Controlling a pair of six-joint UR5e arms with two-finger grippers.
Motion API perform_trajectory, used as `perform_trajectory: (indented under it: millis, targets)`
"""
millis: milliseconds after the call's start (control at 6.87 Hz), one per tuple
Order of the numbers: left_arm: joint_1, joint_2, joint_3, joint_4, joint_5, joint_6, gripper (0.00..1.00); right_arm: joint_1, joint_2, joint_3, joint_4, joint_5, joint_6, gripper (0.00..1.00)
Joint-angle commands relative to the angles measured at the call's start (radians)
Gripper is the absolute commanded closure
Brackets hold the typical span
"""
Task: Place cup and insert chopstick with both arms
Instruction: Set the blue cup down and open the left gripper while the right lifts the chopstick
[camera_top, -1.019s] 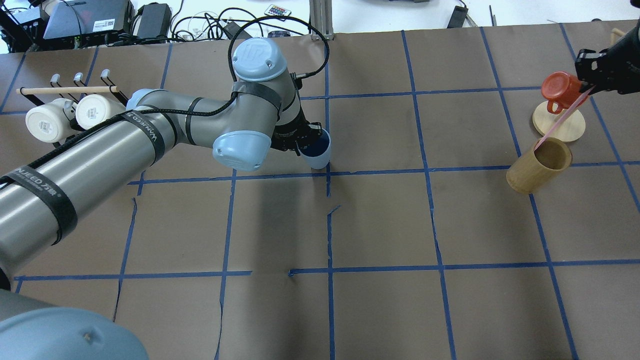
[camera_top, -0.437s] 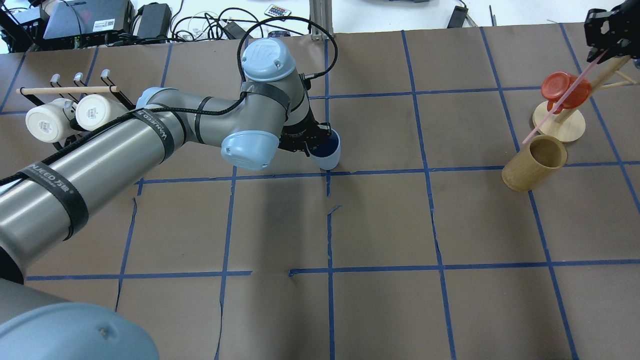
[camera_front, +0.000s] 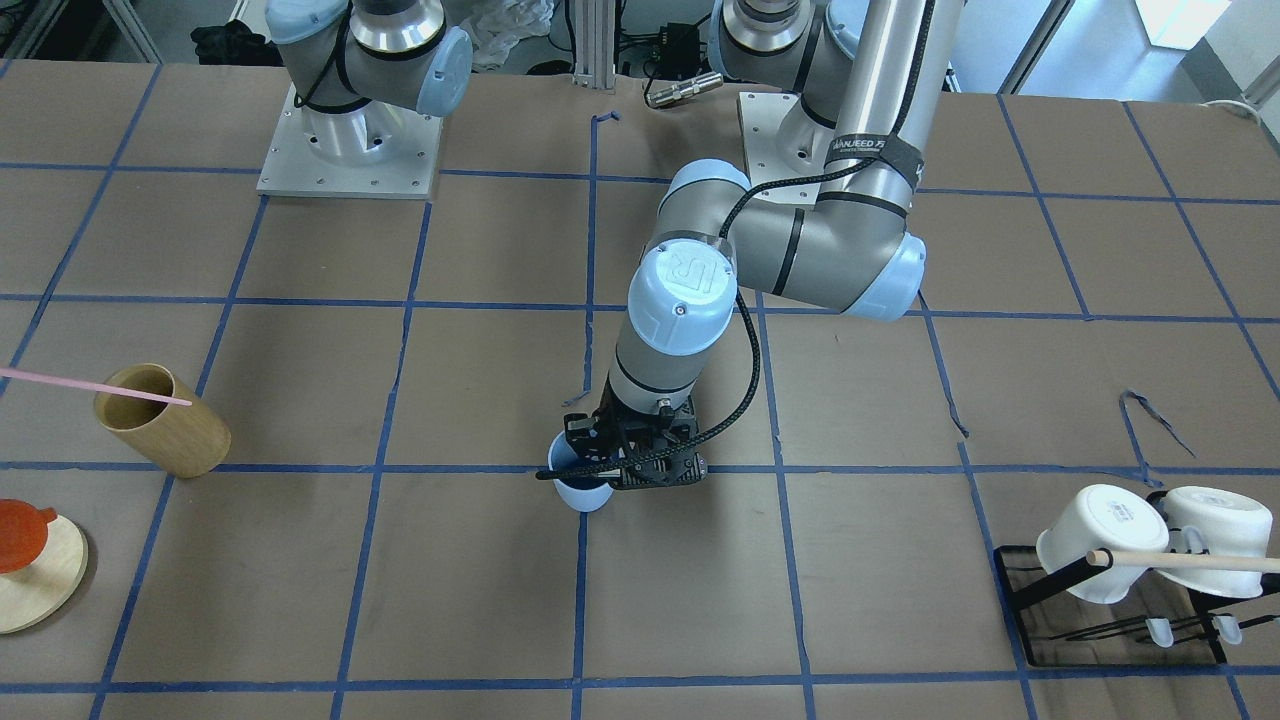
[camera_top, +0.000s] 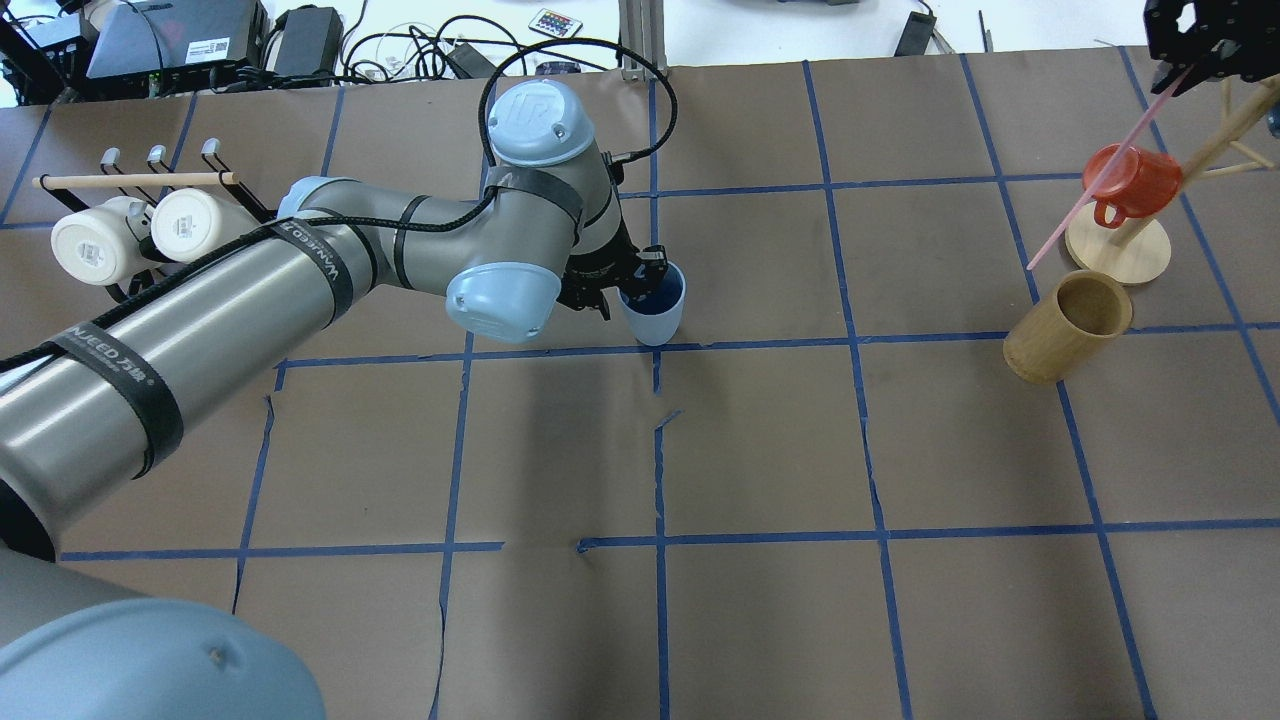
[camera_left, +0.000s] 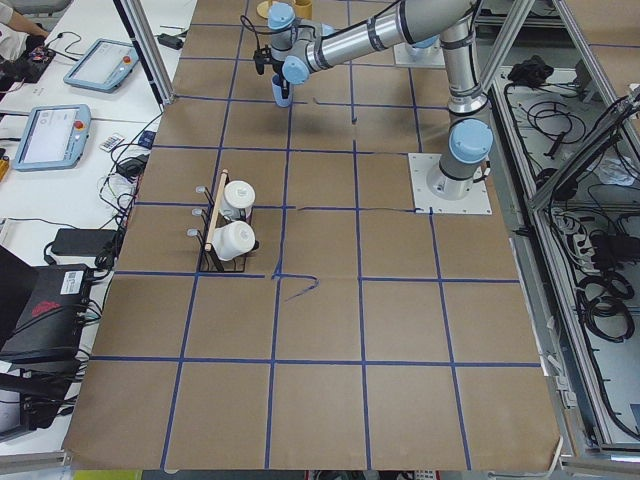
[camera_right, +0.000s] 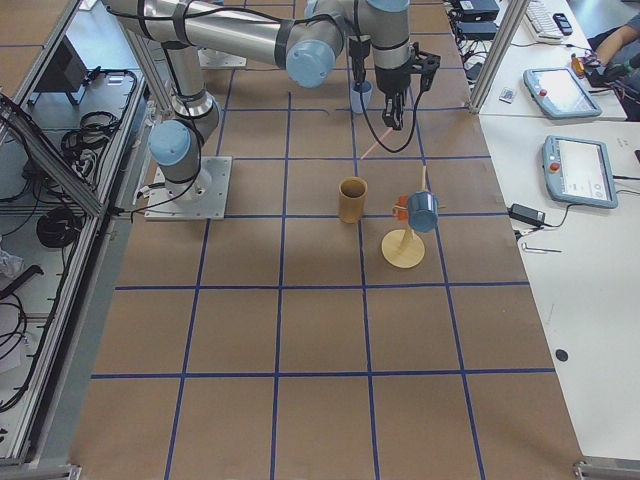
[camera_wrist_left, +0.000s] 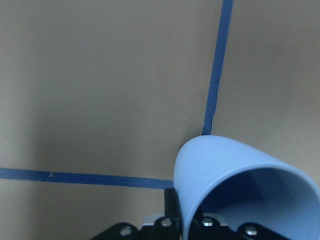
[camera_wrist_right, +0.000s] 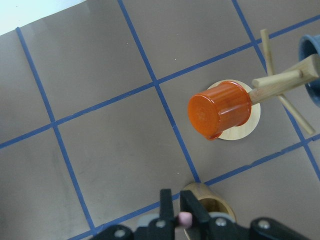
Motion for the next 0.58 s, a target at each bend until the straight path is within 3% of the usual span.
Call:
perform_trajectory:
  millis: [0,291,437]
  targets:
    - [0.018,0.033,0.113,-0.119,0.008,0.027,0.15,0.088,0.003,-0.012,0.005,-0.001,0.11,0.93]
    - [0.183,0.107,0.261,-0.44,0.046,0.355,0.15,0.247,0.027,-0.008,-0.01,-0.054,0.352,0.93]
    - [0.266,0.156,0.24,-0.509,0.051,0.5,0.16,0.352,0.052,-0.009,-0.056,-0.139,0.438,0.93]
